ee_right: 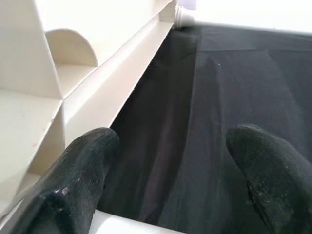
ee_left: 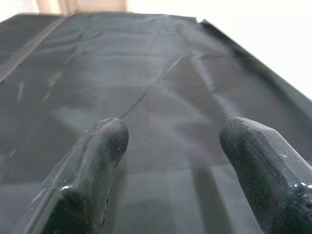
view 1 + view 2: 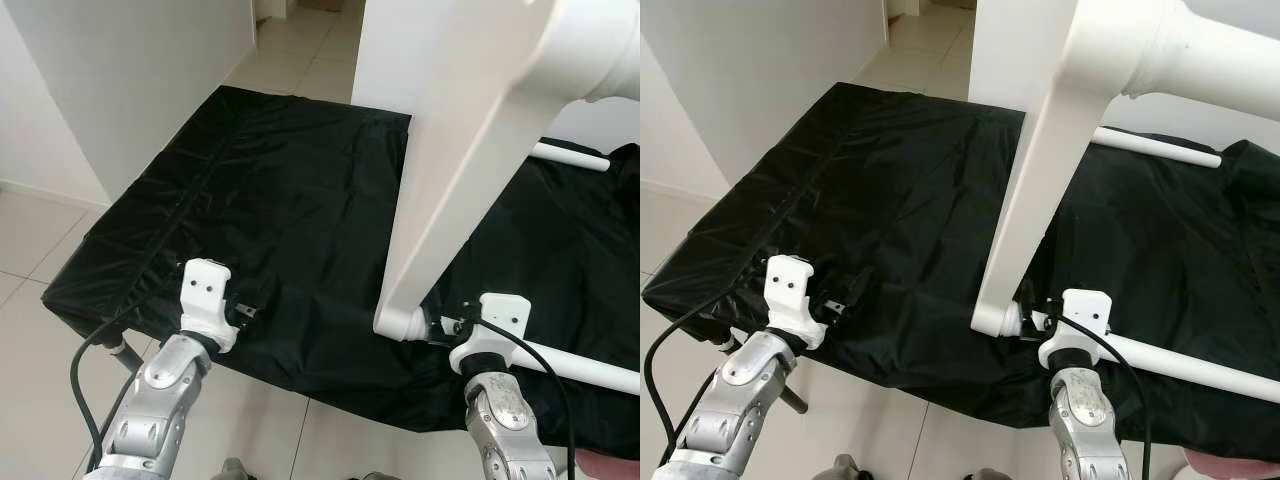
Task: Building children table
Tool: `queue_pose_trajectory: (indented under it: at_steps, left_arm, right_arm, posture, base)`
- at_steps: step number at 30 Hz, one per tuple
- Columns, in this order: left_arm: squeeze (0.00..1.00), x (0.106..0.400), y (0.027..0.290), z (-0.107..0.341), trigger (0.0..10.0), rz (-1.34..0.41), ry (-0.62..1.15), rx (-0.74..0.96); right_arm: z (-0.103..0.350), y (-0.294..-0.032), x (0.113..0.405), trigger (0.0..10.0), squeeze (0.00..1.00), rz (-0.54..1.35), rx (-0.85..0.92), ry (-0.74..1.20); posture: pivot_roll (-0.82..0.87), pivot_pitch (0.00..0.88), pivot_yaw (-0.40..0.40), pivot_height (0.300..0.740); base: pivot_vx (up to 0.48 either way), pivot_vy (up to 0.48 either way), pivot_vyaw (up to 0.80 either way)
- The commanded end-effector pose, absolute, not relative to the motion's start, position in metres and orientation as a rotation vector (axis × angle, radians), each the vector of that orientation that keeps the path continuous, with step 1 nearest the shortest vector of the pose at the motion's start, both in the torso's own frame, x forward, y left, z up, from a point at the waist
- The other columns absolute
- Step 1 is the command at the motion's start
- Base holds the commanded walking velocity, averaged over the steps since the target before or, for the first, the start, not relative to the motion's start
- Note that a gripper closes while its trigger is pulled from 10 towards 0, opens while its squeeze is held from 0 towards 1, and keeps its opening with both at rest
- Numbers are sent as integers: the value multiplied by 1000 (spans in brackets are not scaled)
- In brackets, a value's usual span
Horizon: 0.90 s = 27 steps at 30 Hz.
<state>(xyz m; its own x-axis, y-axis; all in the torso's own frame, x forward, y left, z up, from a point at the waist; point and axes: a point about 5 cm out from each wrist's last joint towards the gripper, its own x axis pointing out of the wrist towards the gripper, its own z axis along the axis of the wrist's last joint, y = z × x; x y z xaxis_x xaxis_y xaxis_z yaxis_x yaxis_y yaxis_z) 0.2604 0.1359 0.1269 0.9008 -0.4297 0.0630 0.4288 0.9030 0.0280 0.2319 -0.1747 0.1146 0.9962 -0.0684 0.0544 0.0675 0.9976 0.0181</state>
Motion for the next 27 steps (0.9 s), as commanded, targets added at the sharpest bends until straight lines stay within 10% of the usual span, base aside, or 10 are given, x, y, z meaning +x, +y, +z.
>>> queue_pose_trajectory:
  at_steps: [1, 27]
  left_arm:
    - [0, 250, 119, 125, 10000, -730, -46, 26]
    - [0, 227, 91, 150, 10000, -938, -45, 30]
  right_arm:
    - [112, -172, 231, 10000, 0, -34, 20, -26]
    - [112, -125, 241, 10000, 0, 379, 67, 55]
  posture:
    - [-19, 56, -44, 740]
    - [18, 62, -79, 740]
  base:
    - [0, 0, 0]
    - [0, 0, 0]
